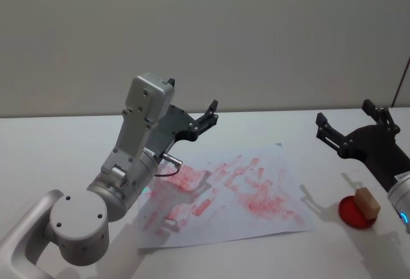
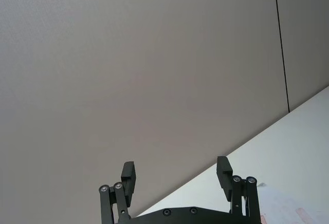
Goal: Use the one hand to pick up the stamp and affix it onto the A4 paper.
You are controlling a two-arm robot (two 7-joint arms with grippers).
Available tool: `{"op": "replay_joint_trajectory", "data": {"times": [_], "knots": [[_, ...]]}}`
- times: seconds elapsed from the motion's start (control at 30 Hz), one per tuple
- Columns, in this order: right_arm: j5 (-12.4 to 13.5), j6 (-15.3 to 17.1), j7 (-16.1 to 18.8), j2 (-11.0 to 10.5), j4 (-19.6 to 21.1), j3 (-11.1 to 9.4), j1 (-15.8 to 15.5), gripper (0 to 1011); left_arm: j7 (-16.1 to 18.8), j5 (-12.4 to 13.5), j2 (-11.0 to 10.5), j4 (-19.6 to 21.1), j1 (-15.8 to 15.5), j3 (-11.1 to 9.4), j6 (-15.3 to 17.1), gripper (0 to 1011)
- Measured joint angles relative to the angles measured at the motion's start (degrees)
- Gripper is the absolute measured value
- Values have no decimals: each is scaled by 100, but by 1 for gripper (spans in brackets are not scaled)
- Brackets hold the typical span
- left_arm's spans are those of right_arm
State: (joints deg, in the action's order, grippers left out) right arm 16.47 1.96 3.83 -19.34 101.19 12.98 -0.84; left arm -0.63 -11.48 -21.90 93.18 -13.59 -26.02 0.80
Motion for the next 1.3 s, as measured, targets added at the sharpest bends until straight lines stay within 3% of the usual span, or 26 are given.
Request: {"op": "replay_joint_trajectory", "data": {"times": [1.13,1.3], "knots": [[0,-1,0,-5,6,-6,-5,1001,0,0,0,0,0,0,0,1001],[74,-20,-45,-92,106,-44,-160,1001,0,0,0,0,0,0,0,1001]]}}
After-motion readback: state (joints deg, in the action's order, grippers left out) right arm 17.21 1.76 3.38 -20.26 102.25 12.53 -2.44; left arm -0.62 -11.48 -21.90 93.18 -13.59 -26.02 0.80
